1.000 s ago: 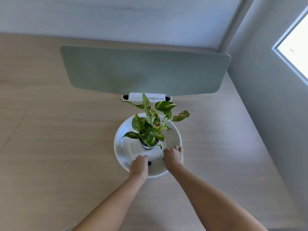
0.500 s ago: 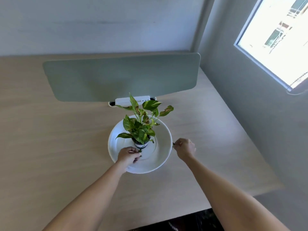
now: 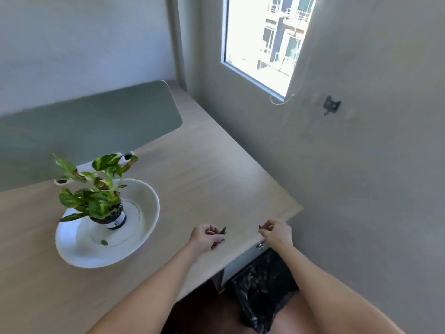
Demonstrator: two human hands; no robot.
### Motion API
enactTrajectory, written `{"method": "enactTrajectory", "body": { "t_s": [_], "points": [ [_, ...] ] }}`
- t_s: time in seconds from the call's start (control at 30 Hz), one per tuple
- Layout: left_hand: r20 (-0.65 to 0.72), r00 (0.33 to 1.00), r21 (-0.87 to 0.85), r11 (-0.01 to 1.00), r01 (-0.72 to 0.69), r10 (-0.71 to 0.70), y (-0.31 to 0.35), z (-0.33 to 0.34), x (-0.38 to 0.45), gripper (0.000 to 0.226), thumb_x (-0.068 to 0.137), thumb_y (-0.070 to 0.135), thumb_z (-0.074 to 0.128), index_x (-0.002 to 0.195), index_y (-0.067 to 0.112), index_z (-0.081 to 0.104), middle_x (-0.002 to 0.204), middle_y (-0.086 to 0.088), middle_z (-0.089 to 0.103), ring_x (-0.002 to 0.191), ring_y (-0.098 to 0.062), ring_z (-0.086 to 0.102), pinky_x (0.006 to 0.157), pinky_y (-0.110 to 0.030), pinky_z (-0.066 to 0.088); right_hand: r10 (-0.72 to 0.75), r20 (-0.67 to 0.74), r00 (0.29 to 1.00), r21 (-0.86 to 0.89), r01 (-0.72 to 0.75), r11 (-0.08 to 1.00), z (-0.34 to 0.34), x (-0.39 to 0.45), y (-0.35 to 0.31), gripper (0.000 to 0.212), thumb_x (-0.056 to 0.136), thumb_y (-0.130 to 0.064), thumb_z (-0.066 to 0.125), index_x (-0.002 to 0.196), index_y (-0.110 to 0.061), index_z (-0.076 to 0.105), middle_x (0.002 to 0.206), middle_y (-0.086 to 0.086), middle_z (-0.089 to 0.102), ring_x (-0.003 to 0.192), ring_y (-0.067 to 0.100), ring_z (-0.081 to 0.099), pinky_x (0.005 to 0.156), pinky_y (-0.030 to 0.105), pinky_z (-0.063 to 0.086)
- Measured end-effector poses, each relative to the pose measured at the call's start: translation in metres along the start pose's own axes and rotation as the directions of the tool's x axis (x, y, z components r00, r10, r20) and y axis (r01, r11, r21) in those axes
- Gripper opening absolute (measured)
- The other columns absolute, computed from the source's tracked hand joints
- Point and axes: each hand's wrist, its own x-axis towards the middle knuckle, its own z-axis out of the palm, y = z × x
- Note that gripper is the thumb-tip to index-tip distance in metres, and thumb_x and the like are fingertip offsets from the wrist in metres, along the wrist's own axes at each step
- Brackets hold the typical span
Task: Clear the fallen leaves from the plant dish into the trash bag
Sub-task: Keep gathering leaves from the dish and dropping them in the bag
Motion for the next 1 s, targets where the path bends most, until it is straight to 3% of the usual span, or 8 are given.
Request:
{"method": "enactTrajectory", "body": {
  "t_s": [0.2, 0.3, 0.4, 0.53, 0.63, 0.73, 0.8, 1.0],
  "points": [
    [0.058, 0.996, 0.185, 0.982, 0.049, -0.061, -0.031, 0.118, 0.001, 0.016, 0.077, -0.003, 0.070, 0.072, 0.008, 0.060, 0.062, -0.007, 0.061, 0.050, -0.015, 0.056, 0.043, -0.020, 0.043, 0.155, 0.045, 0.987, 0.115, -0.159, 0.980, -0.042, -0.009, 0.112, 0.009, 0.079, -0.014, 0.070, 0.072, -0.018, 0.066, 0.080, 0.003, 0.066, 0.078, 0.018, 0.058, 0.072, 0.023, 0.043],
    [0.066, 0.990, 0.241, 0.965, 0.108, -0.127, -0.056, 0.158, 0.011, 0.016, 0.079, 0.001, 0.068, 0.070, 0.010, 0.059, 0.068, -0.007, 0.064, 0.061, -0.017, 0.062, 0.056, -0.024, 0.049, 0.218, 0.100, 0.971, 0.140, -0.231, 0.963, -0.030, -0.002, 0.149, 0.006, 0.081, -0.013, 0.069, 0.076, -0.016, 0.068, 0.085, 0.003, 0.067, 0.075, 0.013, 0.057, 0.068, 0.023, 0.042],
    [-0.004, 0.985, 0.277, 0.946, 0.167, -0.172, -0.075, 0.182, 0.026, 0.019, 0.079, 0.001, 0.067, 0.067, 0.013, 0.058, 0.069, -0.006, 0.065, 0.063, -0.016, 0.063, 0.052, -0.021, 0.050, 0.259, 0.111, 0.960, 0.162, -0.274, 0.948, -0.009, 0.007, 0.173, 0.002, 0.081, -0.013, 0.070, 0.081, -0.012, 0.072, 0.086, 0.005, 0.069, 0.074, 0.013, 0.057, 0.068, 0.024, 0.044],
    [-0.037, 0.975, 0.299, 0.928, 0.222, -0.221, -0.101, 0.200, 0.053, 0.019, 0.081, -0.001, 0.064, 0.069, 0.011, 0.057, 0.069, -0.006, 0.062, 0.058, -0.014, 0.059, 0.051, -0.022, 0.048, 0.335, 0.123, 0.934, 0.192, -0.353, 0.916, 0.018, 0.023, 0.197, 0.001, 0.079, -0.011, 0.071, 0.080, -0.010, 0.072, 0.084, 0.007, 0.069, 0.072, 0.014, 0.058, 0.069, 0.025, 0.045],
    [-0.058, 0.963, 0.280, 0.922, 0.269, -0.264, -0.123, 0.205, 0.073, 0.020, 0.084, -0.001, 0.060, 0.071, 0.014, 0.055, 0.072, -0.004, 0.058, 0.061, -0.015, 0.058, 0.062, -0.029, 0.051, 0.363, 0.125, 0.923, 0.199, -0.382, 0.902, 0.035, 0.036, 0.213, 0.005, 0.080, -0.011, 0.071, 0.084, -0.009, 0.073, 0.085, 0.007, 0.068, 0.075, 0.017, 0.059, 0.072, 0.027, 0.048],
    [-0.058, 0.951, 0.247, 0.919, 0.307, -0.302, -0.138, 0.202, 0.083, 0.010, 0.086, 0.005, 0.060, 0.093, 0.012, 0.062, 0.085, -0.004, 0.063, 0.083, -0.020, 0.065, 0.086, -0.036, 0.057, 0.387, 0.140, 0.911, 0.210, -0.409, 0.888, 0.047, 0.044, 0.224, 0.014, 0.083, -0.011, 0.069, 0.096, -0.009, 0.073, 0.093, 0.008, 0.070, 0.081, 0.018, 0.061, 0.081, 0.028, 0.052],
    [-0.041, 0.944, 0.263, 0.908, 0.326, -0.327, -0.145, 0.199, 0.087, 0.027, 0.085, 0.012, 0.062, 0.111, 0.015, 0.063, 0.103, -0.006, 0.065, 0.104, -0.024, 0.062, 0.098, -0.041, 0.052, 0.406, 0.152, 0.901, 0.212, -0.431, 0.877, 0.051, 0.044, 0.228, 0.018, 0.085, -0.012, 0.066, 0.102, -0.010, 0.072, 0.097, 0.010, 0.070, 0.083, 0.020, 0.063, 0.085, 0.029, 0.053],
    [-0.041, 0.951, 0.271, 0.912, 0.306, -0.307, -0.127, 0.188, 0.063, 0.036, 0.088, 0.013, 0.060, 0.124, 0.012, 0.060, 0.123, -0.010, 0.061, 0.113, -0.026, 0.058, 0.102, -0.040, 0.049, 0.393, 0.160, 0.906, 0.207, -0.420, 0.884, 0.036, 0.036, 0.213, 0.017, 0.087, -0.011, 0.063, 0.102, -0.010, 0.073, 0.097, 0.012, 0.071, 0.089, 0.024, 0.067, 0.082, 0.031, 0.054]
  ]
}}
